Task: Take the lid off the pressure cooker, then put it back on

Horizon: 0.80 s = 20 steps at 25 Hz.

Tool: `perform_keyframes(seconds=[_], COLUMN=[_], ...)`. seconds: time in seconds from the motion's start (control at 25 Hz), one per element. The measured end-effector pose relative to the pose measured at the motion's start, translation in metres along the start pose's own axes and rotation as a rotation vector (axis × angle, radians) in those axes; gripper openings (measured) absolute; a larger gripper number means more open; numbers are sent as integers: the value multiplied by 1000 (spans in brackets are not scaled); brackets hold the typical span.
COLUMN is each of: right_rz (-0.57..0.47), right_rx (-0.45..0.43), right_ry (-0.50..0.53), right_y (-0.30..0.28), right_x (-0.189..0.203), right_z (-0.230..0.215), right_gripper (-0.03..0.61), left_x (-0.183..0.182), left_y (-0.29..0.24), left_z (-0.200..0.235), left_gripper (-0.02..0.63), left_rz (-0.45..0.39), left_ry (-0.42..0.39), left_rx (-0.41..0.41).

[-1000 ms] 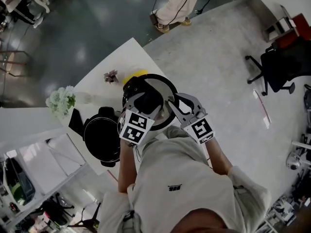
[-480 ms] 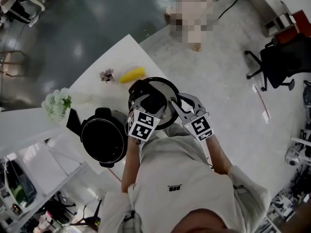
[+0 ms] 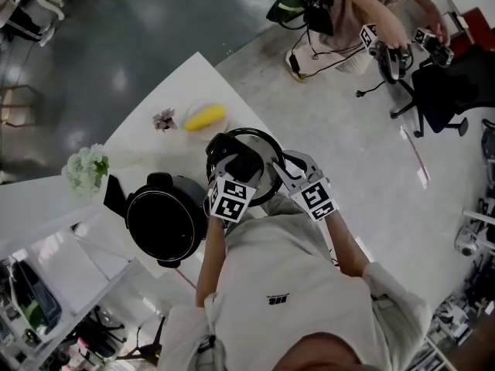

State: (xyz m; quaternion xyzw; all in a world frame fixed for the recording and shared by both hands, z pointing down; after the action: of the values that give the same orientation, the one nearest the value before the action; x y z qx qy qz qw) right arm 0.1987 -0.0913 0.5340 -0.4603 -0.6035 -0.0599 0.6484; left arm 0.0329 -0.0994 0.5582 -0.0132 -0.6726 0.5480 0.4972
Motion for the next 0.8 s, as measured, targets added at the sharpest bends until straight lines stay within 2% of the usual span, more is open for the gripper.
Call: perform_keyframes(seconds=[0.6, 0.8], right_rz=[67, 91], right_rx=[-15, -10], right_ry=[-22, 8], right_y=[-13, -16], right_x=[39, 50], right_z=[-12, -13], right_gripper=[98, 98], left_x=[35, 44], left_y=[-29, -35], left_z=[-3, -3], left_gripper=[287, 287], left_rz=[17, 29], left_ry=[59, 72], left_rx=[-71, -90])
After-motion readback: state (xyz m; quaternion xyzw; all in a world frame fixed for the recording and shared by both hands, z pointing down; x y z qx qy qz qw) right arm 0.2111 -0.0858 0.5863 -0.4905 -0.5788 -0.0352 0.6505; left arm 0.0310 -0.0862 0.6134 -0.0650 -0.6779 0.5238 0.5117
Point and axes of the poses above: the fingertips, and each gripper's own axes: y backward along the fingers, z to its left, x out of its underside, the point moved 9 cm from there along y, backward along the fingers, and after that the axes turned 6 degrees about -y, right-handed, at the moved point
